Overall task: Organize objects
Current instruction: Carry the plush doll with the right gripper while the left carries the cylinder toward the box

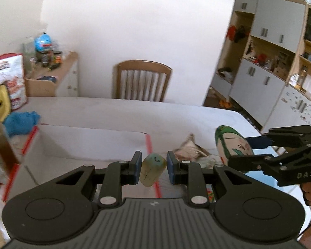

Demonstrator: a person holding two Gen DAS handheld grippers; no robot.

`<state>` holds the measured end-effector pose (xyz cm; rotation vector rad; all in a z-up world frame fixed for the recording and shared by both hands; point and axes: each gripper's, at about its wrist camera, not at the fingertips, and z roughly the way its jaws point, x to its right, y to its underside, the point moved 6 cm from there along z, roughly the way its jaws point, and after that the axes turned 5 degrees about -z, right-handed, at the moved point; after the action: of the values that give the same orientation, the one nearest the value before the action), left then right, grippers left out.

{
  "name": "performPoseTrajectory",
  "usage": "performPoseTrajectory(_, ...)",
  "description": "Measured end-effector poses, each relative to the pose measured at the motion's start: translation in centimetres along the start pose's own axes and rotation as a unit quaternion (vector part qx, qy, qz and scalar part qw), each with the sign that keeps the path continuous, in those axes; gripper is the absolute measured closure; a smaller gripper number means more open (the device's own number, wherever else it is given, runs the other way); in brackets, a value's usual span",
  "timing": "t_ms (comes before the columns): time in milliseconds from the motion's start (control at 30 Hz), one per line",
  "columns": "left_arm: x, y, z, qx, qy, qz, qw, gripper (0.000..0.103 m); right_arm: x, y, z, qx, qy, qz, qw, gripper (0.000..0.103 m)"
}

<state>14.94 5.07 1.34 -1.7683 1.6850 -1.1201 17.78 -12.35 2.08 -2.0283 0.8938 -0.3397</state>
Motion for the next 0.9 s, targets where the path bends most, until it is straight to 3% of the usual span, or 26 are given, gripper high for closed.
performPoseTrajectory(467, -8.8, -2.3, 0.8, 0.008, -0.067, -0.009, 0.9977, 0.078, -4.7, -6.3, 7.3, 0.014, -0.015, -0.026, 0.999, 0.05)
performPoseTrajectory(900, -13.0, -1.1, 7.0, -0.031, -0.105, -0.005, 0.994, 0.078, -6.1, -5.0, 16.0, -0.031, -0.001, -0.052, 0.998, 0.049)
